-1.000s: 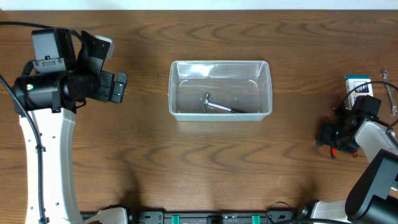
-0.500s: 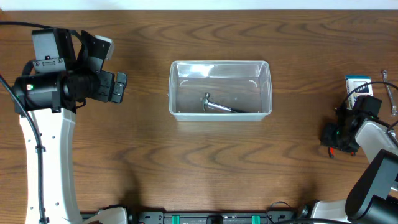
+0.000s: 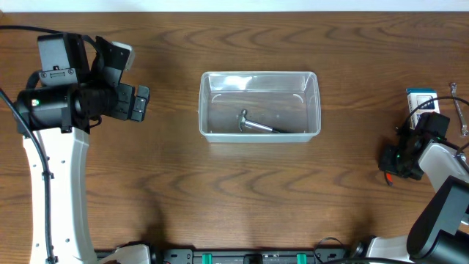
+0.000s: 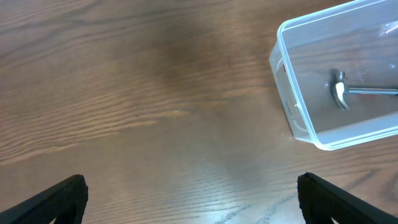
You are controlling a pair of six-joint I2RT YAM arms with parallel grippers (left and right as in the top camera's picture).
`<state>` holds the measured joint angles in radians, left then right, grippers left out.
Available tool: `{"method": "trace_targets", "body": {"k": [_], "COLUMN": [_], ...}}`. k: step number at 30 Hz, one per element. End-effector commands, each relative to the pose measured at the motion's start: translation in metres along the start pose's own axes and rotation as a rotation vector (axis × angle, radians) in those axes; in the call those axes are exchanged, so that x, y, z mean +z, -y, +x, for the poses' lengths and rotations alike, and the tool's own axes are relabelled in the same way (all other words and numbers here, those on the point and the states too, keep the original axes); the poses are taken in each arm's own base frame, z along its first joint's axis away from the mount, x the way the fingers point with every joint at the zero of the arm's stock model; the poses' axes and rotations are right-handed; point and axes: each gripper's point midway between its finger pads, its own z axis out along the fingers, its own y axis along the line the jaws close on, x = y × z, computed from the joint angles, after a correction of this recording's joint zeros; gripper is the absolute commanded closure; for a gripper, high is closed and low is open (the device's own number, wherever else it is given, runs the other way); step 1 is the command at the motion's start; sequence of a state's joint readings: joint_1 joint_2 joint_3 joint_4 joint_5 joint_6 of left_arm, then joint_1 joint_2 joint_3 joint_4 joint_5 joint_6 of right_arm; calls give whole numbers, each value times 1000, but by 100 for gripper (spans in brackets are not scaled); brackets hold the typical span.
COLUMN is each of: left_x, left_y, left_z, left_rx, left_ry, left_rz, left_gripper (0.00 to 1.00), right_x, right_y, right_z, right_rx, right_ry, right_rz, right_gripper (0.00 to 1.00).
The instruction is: Pack container
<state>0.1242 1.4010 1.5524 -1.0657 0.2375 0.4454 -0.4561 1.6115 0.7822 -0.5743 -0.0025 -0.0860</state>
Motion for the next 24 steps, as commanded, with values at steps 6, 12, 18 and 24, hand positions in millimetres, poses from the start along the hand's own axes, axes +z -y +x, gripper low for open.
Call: {"method": "trace_targets", "body": {"k": [6,12,18,24], "left_x": [1,1,1,1], "left_y": [0,0,0,0], "left_z": [-1,-1,-1,-1], "left_rx": [-7,-7,-7,-7], "left_ry": [4,3,3,4], "left_rz": [9,9,9,9], "left_gripper": [2,2,2,2], "right_x": [3,-22,-82,-152], "right_y": [6,1,-13,-67], "right_z": [6,-19,-64,-101], "right_rx": [11,7,-101,-292], "right_ry": [-27,-9,38,141], "right_rz": [22,-10,-33,-113], "right_gripper": [99,99,99,99]}}
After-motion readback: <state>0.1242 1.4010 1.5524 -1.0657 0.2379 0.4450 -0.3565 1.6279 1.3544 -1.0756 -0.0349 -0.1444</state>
